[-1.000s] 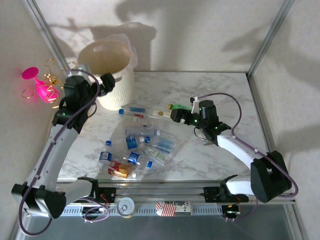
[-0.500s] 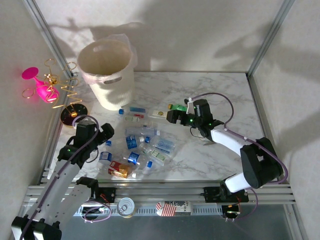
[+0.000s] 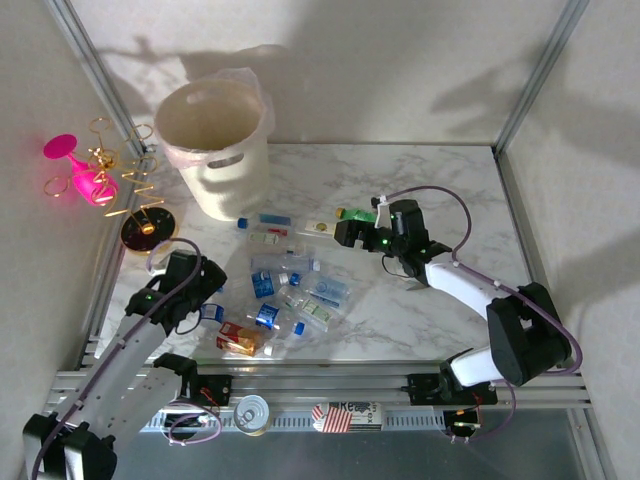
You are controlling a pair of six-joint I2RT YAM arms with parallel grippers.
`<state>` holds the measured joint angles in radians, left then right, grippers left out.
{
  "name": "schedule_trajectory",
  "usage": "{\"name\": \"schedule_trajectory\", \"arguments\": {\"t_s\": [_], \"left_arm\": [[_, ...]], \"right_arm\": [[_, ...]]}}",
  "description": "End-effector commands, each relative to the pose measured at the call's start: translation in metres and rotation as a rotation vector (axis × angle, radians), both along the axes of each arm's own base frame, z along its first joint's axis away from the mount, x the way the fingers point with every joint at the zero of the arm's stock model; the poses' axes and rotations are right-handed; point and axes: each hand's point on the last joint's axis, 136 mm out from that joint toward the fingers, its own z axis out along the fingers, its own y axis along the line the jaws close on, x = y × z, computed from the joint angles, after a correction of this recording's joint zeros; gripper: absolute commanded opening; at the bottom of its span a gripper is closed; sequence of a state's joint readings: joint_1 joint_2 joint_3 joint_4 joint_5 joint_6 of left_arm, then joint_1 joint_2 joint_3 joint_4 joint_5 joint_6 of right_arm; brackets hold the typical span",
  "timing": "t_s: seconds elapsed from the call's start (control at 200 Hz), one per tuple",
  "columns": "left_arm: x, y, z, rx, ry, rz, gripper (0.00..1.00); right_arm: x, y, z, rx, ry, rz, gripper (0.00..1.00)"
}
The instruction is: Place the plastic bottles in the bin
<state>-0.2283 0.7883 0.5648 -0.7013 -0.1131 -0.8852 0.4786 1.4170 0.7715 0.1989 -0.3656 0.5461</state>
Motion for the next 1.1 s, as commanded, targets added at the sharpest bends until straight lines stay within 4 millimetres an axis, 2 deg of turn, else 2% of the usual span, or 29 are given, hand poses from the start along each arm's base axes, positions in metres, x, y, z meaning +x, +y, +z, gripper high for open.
{"name": "schedule_trajectory", "arguments": {"t_s": [0.0,0.09,0.275,0.471,0.631,0.916,1.097], "left_arm": [[-0.020,0.003,-0.020,0.000,0.086,0.029,1.00],[-0.032,-0.005,-0.036,-0.015,0.163,-0.010,1.00],[-0.042,-0.014,-0.042,0.073,0.254,-0.090,1.00],[-0.044,-0.011,-0.048,0.111,0.295,-0.084,0.99],[-0.040,-0.007,-0.051,0.136,0.287,-0.064,0.96],[-0.028,-0.021,-0.062,0.078,0.266,-0.077,0.93],[-0.020,-0.023,-0.070,0.090,0.265,-0.088,0.91]], "right_arm": [[-0.002,0.001,0.000,0.004,-0.008,-0.003,0.99],[-0.002,0.002,0.000,0.010,-0.004,0.000,0.99],[-0.004,-0.002,-0.001,0.004,-0.006,-0.014,0.99],[-0.005,-0.004,-0.005,-0.015,-0.005,-0.018,0.99],[-0.004,-0.008,-0.010,-0.041,-0.007,-0.030,0.99],[-0.002,-0.009,-0.012,-0.057,-0.008,-0.035,0.99],[-0.001,-0.012,-0.009,-0.071,-0.013,-0.045,0.99]]}}
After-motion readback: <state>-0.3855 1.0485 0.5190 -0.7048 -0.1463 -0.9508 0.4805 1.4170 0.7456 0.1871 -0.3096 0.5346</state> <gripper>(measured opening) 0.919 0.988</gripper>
